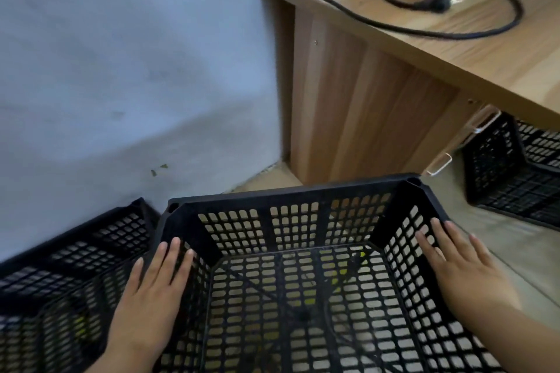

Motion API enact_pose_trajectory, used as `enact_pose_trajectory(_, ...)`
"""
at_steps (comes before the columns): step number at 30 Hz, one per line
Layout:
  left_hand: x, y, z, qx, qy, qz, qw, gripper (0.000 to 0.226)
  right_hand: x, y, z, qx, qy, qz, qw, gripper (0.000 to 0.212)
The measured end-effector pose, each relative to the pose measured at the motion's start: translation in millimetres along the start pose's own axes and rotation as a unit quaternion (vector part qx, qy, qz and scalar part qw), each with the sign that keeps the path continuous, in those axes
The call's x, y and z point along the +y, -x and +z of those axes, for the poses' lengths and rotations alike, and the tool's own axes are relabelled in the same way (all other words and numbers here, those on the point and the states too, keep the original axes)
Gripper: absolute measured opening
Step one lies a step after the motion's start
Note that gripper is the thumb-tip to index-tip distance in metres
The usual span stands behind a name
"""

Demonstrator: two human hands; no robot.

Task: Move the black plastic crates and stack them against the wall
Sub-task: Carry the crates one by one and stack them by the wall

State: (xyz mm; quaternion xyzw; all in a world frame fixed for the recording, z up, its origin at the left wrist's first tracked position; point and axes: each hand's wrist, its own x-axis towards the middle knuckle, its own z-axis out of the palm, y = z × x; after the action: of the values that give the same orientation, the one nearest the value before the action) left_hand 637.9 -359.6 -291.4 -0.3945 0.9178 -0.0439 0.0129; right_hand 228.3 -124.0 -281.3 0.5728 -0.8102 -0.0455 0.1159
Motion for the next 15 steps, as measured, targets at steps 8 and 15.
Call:
enact_pose_trajectory(8, -55.1, -19.7, 17.4, -0.007, 0.018, 0.000, 1.000, 0.105, -30.4, -66.5, 3.4, -0.014, 0.000, -0.018, 1.000, 0.078)
enact_pose_trajectory(15, -70.3, -39.6, 33.4, -0.014, 0.031, -0.034, 0.999, 0.112, -42.5, -139.3, -0.9, -0.075, 0.041, -0.076, 0.993, 0.087)
